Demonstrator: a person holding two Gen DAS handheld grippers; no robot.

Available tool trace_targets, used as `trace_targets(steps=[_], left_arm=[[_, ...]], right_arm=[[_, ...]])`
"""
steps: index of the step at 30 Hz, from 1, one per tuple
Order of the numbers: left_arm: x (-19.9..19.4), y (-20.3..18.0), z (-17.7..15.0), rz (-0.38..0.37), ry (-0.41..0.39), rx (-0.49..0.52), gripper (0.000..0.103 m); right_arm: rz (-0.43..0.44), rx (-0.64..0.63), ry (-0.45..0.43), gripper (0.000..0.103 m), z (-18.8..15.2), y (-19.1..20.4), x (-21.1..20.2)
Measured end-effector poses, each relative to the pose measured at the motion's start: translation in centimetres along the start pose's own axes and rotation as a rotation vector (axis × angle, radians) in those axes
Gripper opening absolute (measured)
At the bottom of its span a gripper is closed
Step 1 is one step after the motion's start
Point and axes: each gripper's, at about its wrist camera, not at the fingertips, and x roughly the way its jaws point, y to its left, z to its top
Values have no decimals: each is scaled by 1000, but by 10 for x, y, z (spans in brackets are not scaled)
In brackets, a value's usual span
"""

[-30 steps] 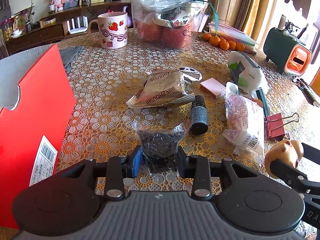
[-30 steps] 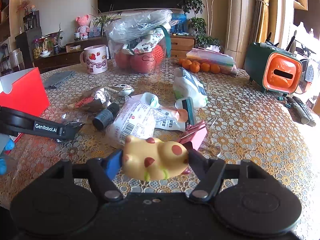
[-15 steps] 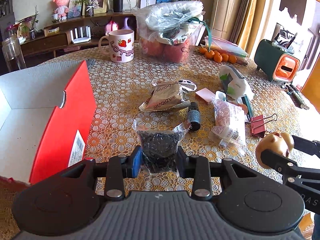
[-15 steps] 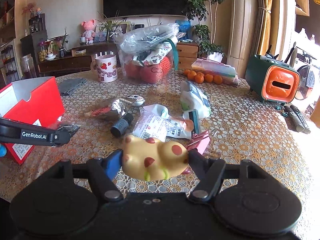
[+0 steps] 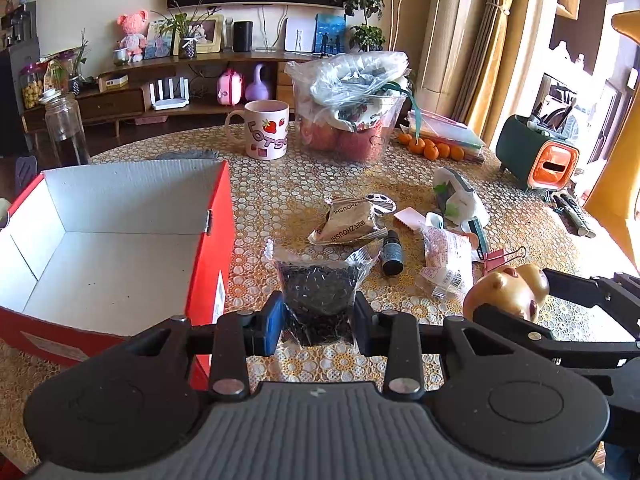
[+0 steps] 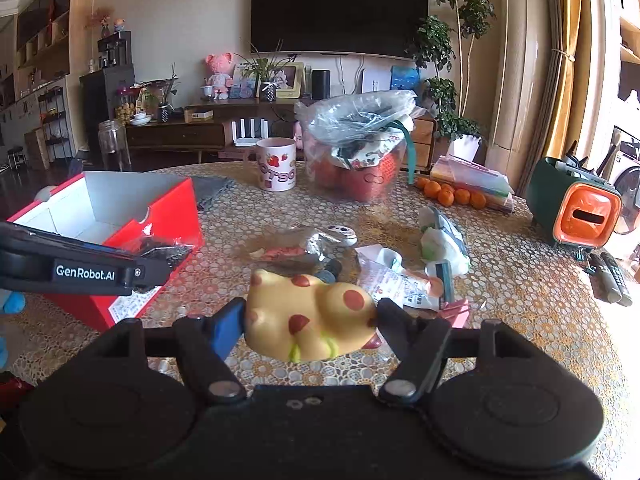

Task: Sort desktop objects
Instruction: 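Carry the yellow toy and black bead bag over the red shoebox with both tools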

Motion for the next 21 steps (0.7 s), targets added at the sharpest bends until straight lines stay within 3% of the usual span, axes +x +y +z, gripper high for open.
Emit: trace_targets(steps=[21], left_arm=[[-50, 93, 2, 86, -47, -48, 34]], right_arm=[[167, -98, -19, 70, 50, 96, 1]])
